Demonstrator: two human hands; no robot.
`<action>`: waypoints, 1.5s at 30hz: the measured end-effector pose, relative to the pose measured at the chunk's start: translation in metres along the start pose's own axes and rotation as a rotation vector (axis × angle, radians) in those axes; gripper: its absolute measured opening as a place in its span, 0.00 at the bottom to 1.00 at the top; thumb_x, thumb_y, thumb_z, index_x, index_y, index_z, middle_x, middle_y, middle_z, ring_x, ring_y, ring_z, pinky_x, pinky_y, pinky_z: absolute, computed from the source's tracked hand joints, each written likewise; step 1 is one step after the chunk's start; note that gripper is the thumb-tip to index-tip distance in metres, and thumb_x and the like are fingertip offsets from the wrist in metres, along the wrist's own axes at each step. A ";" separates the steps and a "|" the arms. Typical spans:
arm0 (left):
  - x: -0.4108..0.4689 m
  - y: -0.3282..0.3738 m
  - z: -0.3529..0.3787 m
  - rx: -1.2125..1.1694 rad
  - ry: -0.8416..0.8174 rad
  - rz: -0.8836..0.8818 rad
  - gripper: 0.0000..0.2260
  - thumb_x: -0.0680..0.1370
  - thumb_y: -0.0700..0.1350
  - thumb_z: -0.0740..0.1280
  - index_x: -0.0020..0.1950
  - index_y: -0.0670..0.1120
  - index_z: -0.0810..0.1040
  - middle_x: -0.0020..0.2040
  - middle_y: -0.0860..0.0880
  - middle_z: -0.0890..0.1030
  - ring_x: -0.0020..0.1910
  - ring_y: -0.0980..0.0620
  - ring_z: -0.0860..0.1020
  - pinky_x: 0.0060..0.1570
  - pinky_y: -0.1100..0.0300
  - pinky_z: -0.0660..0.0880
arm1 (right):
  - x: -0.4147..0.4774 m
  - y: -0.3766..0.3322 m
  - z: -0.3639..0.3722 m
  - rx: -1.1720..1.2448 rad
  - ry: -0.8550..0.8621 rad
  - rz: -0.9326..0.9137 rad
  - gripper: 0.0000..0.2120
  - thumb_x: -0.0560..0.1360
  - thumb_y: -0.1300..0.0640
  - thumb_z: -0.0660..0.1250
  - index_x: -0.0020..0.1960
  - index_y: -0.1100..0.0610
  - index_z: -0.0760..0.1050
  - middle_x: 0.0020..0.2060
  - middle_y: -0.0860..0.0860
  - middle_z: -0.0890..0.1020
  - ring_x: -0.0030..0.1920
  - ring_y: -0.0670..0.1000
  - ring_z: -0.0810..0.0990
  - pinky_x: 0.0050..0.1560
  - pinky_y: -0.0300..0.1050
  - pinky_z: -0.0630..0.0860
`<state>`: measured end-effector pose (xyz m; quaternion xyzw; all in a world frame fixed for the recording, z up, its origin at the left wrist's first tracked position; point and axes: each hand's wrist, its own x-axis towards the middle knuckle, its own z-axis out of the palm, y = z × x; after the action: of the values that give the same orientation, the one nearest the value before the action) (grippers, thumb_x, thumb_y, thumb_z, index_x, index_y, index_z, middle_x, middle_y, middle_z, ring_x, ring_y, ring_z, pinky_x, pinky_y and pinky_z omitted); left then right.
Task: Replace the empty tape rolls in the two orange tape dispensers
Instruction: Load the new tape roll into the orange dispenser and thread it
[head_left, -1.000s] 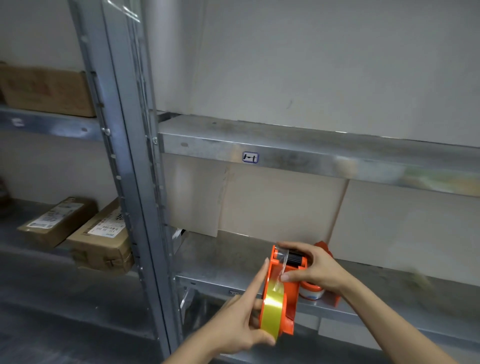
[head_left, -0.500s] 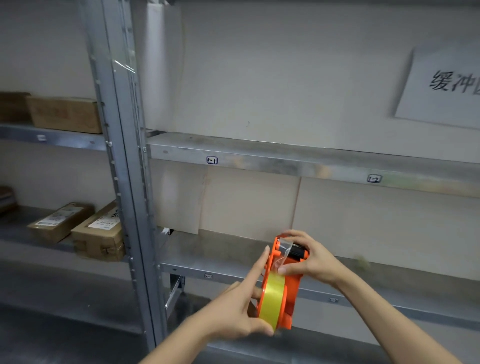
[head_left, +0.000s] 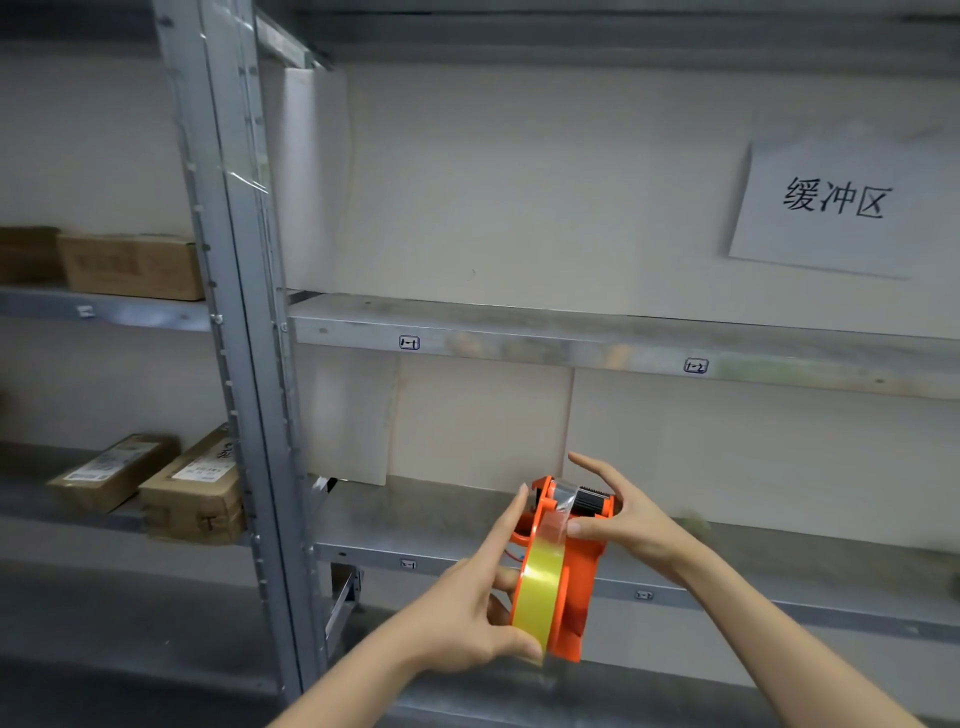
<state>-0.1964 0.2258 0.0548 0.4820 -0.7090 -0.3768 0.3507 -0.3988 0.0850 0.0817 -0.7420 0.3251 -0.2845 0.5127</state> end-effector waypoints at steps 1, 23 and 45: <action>-0.002 0.000 -0.001 -0.005 0.002 -0.004 0.56 0.70 0.44 0.77 0.69 0.79 0.34 0.52 0.50 0.85 0.38 0.59 0.82 0.49 0.55 0.81 | 0.000 0.000 0.003 0.011 -0.012 0.002 0.42 0.57 0.52 0.80 0.68 0.42 0.66 0.57 0.52 0.81 0.54 0.51 0.83 0.54 0.44 0.79; -0.009 -0.031 -0.039 -0.123 -0.006 -0.047 0.48 0.71 0.43 0.78 0.73 0.73 0.50 0.55 0.42 0.84 0.50 0.42 0.85 0.61 0.45 0.77 | 0.017 0.028 0.003 0.136 -0.233 0.084 0.42 0.62 0.64 0.79 0.69 0.42 0.67 0.65 0.51 0.77 0.63 0.55 0.77 0.59 0.56 0.76; 0.052 -0.117 -0.109 -0.031 0.114 -0.081 0.38 0.76 0.37 0.71 0.73 0.71 0.61 0.58 0.45 0.80 0.48 0.39 0.84 0.53 0.53 0.82 | 0.126 0.060 0.032 0.101 0.029 0.014 0.38 0.69 0.62 0.74 0.71 0.40 0.62 0.39 0.51 0.80 0.42 0.44 0.80 0.40 0.39 0.79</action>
<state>-0.0686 0.1253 0.0109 0.5256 -0.6618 -0.3734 0.3824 -0.3069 -0.0096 0.0260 -0.7087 0.3227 -0.3076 0.5468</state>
